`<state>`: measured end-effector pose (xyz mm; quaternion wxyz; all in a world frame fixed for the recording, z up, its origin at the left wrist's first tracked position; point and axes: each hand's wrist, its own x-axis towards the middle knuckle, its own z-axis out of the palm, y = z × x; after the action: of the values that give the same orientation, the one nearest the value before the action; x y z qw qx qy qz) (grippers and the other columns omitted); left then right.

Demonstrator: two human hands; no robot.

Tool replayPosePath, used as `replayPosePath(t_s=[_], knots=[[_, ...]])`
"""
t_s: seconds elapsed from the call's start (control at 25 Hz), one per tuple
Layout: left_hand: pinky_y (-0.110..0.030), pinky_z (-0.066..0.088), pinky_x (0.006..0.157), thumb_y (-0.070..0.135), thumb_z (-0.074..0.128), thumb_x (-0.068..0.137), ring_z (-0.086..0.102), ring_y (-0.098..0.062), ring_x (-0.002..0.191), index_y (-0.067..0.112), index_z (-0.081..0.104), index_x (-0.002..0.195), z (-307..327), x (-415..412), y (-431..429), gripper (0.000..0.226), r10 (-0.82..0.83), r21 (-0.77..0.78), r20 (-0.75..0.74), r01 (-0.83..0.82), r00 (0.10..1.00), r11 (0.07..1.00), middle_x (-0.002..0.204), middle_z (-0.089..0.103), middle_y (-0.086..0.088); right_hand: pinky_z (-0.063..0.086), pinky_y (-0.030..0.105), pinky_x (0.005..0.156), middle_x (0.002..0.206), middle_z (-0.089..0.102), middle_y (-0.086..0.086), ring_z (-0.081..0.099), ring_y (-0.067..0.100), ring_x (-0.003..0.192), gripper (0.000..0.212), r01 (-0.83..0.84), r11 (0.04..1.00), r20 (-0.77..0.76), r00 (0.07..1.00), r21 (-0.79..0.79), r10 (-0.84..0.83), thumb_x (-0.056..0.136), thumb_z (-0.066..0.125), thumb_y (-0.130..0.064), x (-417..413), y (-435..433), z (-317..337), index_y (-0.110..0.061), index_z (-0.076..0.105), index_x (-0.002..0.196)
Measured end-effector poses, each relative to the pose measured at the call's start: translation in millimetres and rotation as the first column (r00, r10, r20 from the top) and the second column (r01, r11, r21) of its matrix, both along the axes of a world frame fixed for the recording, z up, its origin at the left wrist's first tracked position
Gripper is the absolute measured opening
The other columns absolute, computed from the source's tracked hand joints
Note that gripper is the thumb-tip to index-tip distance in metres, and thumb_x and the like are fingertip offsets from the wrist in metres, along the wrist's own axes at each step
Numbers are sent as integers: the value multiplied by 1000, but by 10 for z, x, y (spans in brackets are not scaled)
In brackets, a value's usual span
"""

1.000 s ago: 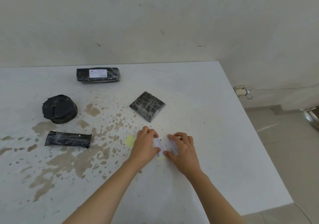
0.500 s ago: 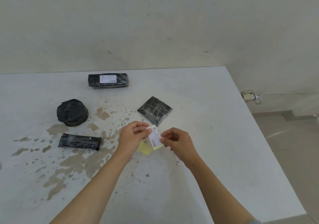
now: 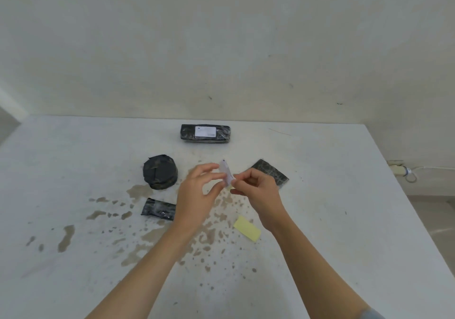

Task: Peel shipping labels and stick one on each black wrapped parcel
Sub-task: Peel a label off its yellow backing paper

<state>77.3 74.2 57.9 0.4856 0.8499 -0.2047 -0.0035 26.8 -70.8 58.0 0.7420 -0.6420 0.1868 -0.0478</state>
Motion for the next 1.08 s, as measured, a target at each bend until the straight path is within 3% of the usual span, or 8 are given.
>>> replayPosePath(t_s=[0.16, 0.28, 0.48, 0.6, 0.8, 1.08], knots=[[-10, 48, 83, 18, 71, 81, 62, 2, 97, 18, 72, 103, 229, 175, 226, 22, -47, -106, -22, 44, 999, 993, 102, 70, 8, 56, 36, 86, 86, 70, 19, 68, 28, 84, 13, -26, 993, 101, 995, 118, 14, 84, 67, -6, 209, 195, 169, 3, 65, 92], [-7, 49, 78, 17, 71, 81, 66, 4, 89, 19, 70, 107, 336, 289, 366, 27, -97, -170, -121, 76, 988, 982, 97, 72, 11, 56, 37, 88, 95, 72, 20, 68, 31, 95, 22, -42, 995, 147, 989, 88, 29, 84, 68, -14, 311, 347, 198, 0, 69, 100], [-14, 53, 78, 15, 73, 78, 68, -2, 86, 18, 75, 95, 343, 452, 492, 17, -124, -179, -150, 97, 981, 979, 94, 73, 5, 55, 35, 85, 93, 73, 19, 69, 29, 92, 21, 40, 999, 154, 987, 29, -44, 84, 67, -19, 439, 521, 157, -2, 73, 95], [-13, 53, 78, 12, 76, 75, 70, -3, 82, 13, 75, 93, 326, 525, 523, 18, -106, -231, -251, 47, 962, 972, 91, 75, 1, 56, 31, 80, 91, 73, 17, 70, 24, 85, 20, 51, 998, 143, 988, 22, -54, 85, 66, -15, 483, 559, 149, 0, 72, 96], [-14, 55, 75, 13, 79, 71, 71, -5, 79, 11, 75, 90, 295, 588, 566, 19, -109, -245, -299, 34, 948, 969, 85, 75, 2, 56, 41, 88, 94, 72, 23, 69, 35, 92, 24, 58, 998, 122, 991, 33, -61, 83, 68, -16, 541, 600, 109, 2, 72, 97], [-17, 56, 75, 10, 78, 73, 72, -7, 78, 8, 74, 90, 242, 628, 620, 17, -115, -213, -270, 57, 956, 975, 84, 75, -2, 55, 42, 88, 93, 72, 23, 69, 35, 91, 21, 36, 999, 88, 995, 7, -37, 83, 69, -15, 601, 634, 75, 2, 72, 94]])
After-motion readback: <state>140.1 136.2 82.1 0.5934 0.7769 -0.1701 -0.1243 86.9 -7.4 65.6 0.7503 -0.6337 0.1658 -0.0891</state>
